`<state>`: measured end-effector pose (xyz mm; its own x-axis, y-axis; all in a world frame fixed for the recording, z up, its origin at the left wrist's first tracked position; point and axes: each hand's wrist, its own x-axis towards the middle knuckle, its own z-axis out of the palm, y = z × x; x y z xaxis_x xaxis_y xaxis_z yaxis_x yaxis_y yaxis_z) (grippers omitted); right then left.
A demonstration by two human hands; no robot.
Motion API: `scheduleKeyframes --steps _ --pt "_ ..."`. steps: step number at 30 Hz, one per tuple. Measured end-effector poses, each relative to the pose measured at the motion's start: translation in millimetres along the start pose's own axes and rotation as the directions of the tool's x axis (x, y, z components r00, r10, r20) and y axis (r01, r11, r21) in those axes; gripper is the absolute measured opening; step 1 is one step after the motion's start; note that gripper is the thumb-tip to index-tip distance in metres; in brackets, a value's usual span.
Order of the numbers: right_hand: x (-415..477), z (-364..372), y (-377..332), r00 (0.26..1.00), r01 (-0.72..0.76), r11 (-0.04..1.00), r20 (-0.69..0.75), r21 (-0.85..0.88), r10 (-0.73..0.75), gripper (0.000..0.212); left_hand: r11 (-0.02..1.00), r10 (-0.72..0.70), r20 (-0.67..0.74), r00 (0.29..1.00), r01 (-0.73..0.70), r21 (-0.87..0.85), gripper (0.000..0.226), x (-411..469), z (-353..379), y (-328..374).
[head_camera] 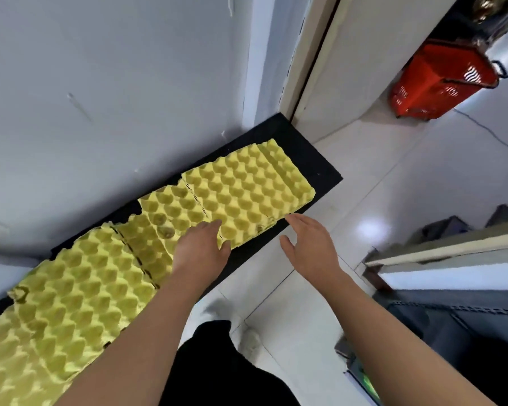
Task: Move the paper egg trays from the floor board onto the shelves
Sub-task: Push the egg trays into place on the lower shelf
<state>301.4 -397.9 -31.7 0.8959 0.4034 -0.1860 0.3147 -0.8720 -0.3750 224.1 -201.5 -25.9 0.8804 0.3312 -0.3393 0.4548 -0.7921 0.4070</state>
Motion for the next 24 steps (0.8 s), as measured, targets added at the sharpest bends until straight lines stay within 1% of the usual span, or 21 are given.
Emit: scheduleKeyframes --steps 5,8,13,16,18,21,24 --pt "72.9 27.3 36.0 0.995 -0.008 1.000 0.099 0.019 0.006 0.051 0.986 -0.142 0.105 0.984 0.150 -0.078 0.060 61.4 40.5 1.6" --pt "110.0 47.4 57.2 0.986 -0.027 1.000 0.167 0.007 0.025 0.054 0.979 -0.188 0.174 0.967 0.199 -0.052 0.063 92.7 66.5 -0.9" --pt "157.5 81.8 87.4 0.964 -0.074 0.997 0.257 0.002 0.071 0.059 0.944 -0.321 0.260 0.911 0.330 0.013 0.083 127.2 105.9 -8.1" --pt "183.7 102.7 105.0 0.939 -0.112 0.994 0.325 -0.016 0.111 0.070 0.914 -0.392 0.294 0.872 0.405 0.016 0.093 139.5 127.8 -10.6" --pt "200.4 116.9 118.8 0.914 -0.111 0.992 0.387 -0.053 0.123 0.078 0.889 -0.439 0.309 0.844 0.459 0.010 0.099 145.2 141.3 -11.2" --pt "223.1 134.5 136.9 0.888 -0.077 0.995 0.448 -0.065 0.098 0.089 0.844 -0.510 0.297 0.807 0.536 -0.008 0.101 149.4 158.1 -11.5" --pt "238.3 145.9 148.5 0.863 -0.080 0.996 0.498 -0.043 0.091 0.099 0.810 -0.553 0.275 0.787 0.585 -0.043 0.102 152.1 171.6 -9.8"
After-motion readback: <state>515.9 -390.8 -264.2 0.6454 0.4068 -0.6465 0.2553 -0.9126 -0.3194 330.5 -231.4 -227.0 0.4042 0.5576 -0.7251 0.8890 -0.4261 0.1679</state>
